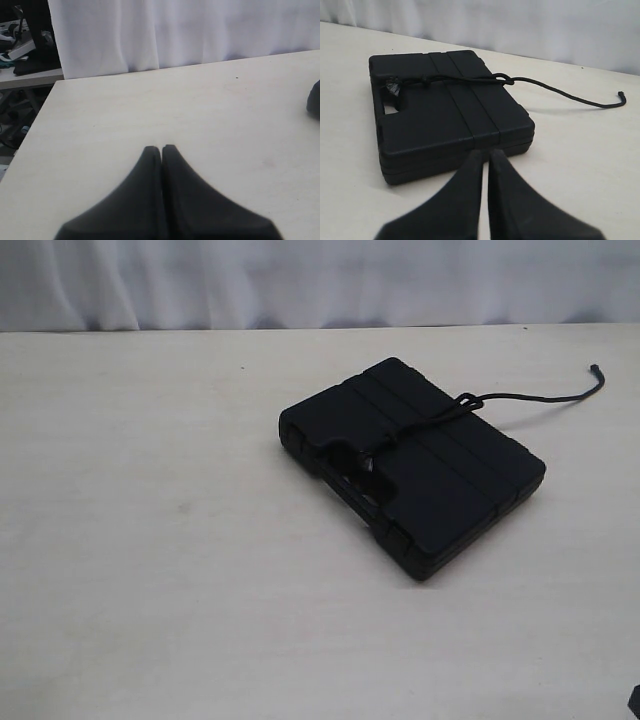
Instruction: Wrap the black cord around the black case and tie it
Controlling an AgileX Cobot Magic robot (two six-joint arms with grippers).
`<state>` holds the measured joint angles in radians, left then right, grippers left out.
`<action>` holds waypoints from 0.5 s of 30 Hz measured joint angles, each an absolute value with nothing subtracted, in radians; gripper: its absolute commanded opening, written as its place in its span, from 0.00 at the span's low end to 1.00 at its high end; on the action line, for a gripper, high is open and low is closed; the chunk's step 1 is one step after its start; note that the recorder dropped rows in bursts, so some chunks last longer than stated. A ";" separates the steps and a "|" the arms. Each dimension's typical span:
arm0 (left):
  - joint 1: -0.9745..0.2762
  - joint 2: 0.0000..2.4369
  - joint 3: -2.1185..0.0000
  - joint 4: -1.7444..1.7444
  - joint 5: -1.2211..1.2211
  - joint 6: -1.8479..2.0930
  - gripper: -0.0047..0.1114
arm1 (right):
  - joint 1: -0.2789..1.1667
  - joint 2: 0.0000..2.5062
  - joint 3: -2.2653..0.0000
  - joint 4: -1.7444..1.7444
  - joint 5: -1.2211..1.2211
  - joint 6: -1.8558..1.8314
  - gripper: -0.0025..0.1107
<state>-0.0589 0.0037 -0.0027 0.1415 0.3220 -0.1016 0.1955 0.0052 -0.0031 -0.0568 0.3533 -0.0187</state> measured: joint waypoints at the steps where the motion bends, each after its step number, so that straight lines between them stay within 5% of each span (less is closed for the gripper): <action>1: -0.059 0.004 -0.003 0.141 0.322 -0.102 0.04 | 0.196 0.005 -0.003 -0.057 0.353 -0.019 0.06; 15: -0.059 0.004 -0.003 0.141 0.322 -0.102 0.04 | 0.167 0.005 -0.003 -0.057 0.353 -0.016 0.06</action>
